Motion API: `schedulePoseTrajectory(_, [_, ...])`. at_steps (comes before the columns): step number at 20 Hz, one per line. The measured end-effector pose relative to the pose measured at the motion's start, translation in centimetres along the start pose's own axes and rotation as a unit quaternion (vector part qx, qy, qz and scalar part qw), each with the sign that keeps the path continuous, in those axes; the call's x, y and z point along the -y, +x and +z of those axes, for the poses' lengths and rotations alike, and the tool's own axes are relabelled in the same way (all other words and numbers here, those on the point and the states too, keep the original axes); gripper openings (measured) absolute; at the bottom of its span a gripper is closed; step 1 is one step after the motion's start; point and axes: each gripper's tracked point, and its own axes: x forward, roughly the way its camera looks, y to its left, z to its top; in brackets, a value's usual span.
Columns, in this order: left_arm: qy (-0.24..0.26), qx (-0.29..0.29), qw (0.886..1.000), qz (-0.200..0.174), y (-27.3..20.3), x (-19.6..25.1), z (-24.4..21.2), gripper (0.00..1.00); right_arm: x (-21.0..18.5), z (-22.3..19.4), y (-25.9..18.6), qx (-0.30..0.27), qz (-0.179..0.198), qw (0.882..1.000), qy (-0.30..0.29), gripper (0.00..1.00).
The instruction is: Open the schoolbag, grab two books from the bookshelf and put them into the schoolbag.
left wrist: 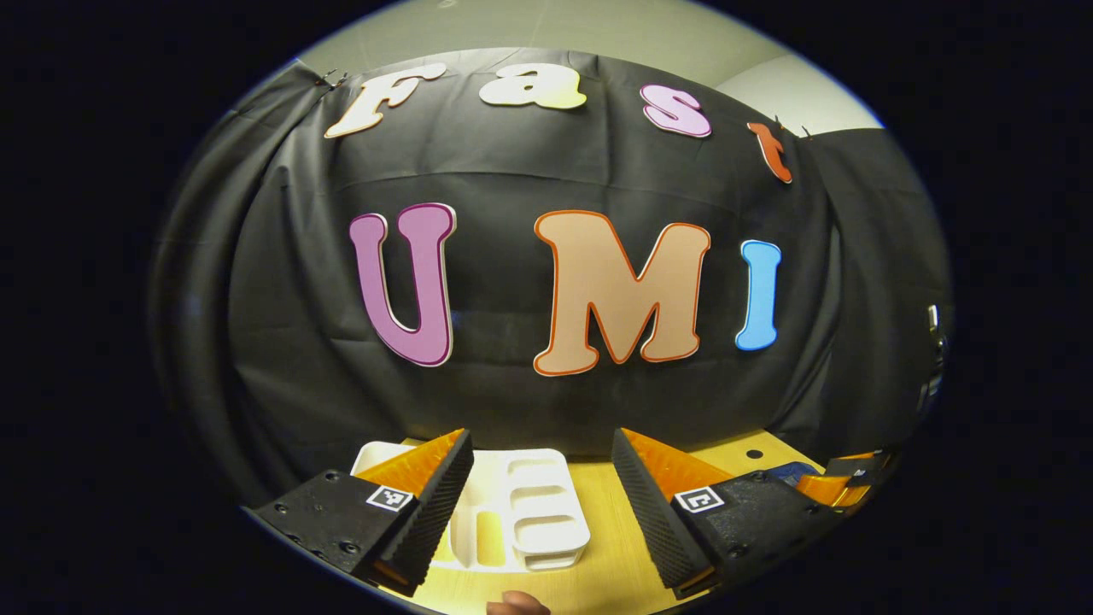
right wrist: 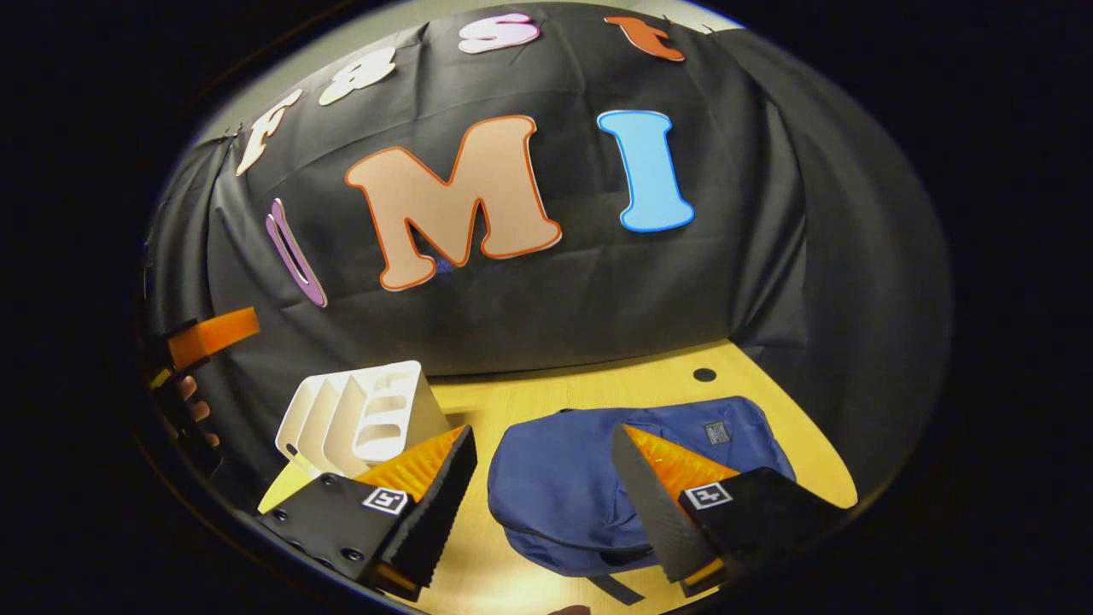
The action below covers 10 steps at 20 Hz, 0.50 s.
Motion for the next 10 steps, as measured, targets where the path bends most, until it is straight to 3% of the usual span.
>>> schedulePoseTrajectory(10, [-0.009, -0.004, 1.000, 0.005, -3.1, 0.7, -2.0, 0.95, -0.1, 4.8, -3.9, 0.065, -0.014, 0.997, -0.027, 1.00])
